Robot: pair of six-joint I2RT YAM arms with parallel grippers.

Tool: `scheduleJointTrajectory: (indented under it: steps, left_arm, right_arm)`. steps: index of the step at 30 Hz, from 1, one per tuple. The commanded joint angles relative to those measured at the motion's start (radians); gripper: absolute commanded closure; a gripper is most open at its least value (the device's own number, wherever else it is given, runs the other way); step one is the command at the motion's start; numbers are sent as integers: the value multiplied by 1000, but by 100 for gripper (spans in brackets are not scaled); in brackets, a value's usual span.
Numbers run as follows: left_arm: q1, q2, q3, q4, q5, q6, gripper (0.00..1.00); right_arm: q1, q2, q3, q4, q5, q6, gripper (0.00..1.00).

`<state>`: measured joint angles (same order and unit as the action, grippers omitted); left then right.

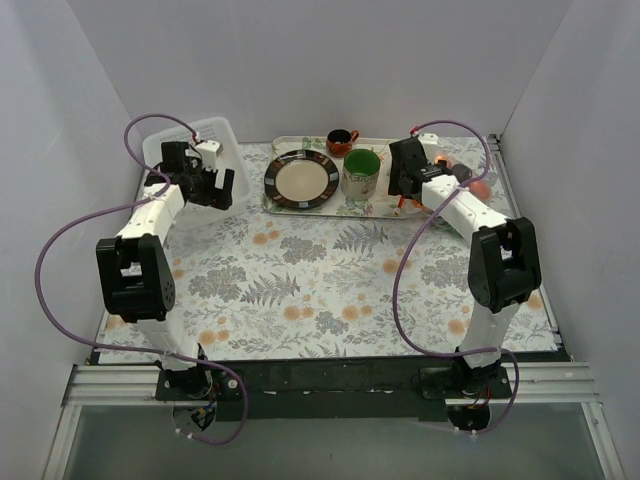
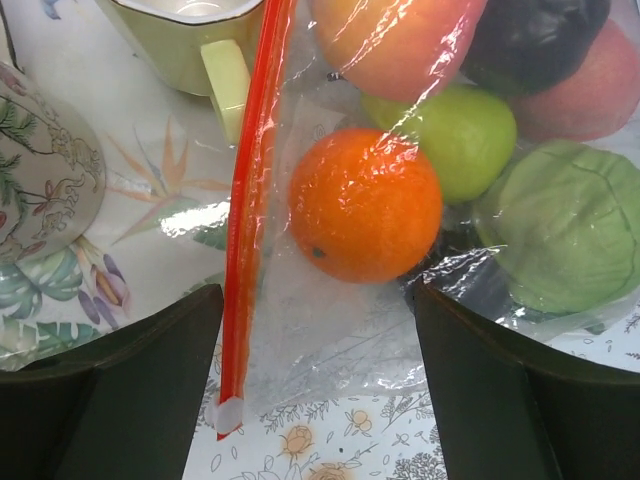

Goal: Open the zip-top bag and remove the fake food

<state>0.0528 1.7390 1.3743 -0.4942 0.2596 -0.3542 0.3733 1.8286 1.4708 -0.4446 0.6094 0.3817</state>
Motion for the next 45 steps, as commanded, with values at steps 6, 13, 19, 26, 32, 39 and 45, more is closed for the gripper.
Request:
scheduleJointTrajectory:
  steps: [6, 13, 19, 26, 32, 39, 45]
  left_arm:
    - [-8, 51, -27, 59, -16, 32, 2]
    - [-8, 76, -40, 54, -17, 63, 2]
    - [-8, -48, -52, -67, 148, 155, 2]
    - [-8, -186, -99, -161, 202, 199, 2]
    - [-10, -228, -309, -54, 89, 224, 2]
    - [-10, -228, -206, -81, 160, 172, 2]
    - [-10, -213, 163, -280, 354, 77, 2]
  right_arm:
    - [-2, 66, 42, 49, 53, 49, 24]
    - [-2, 83, 23, 52, 38, 52, 39]
    - [-2, 90, 26, 50, 35, 33, 31]
    - [-5, 109, 8, 52, 67, 20, 49]
    - [-17, 118, -10, 27, 73, 45, 68]
    - [-17, 2, -95, 29, 70, 85, 99]
    - [-17, -120, -205, 50, 38, 112, 99]
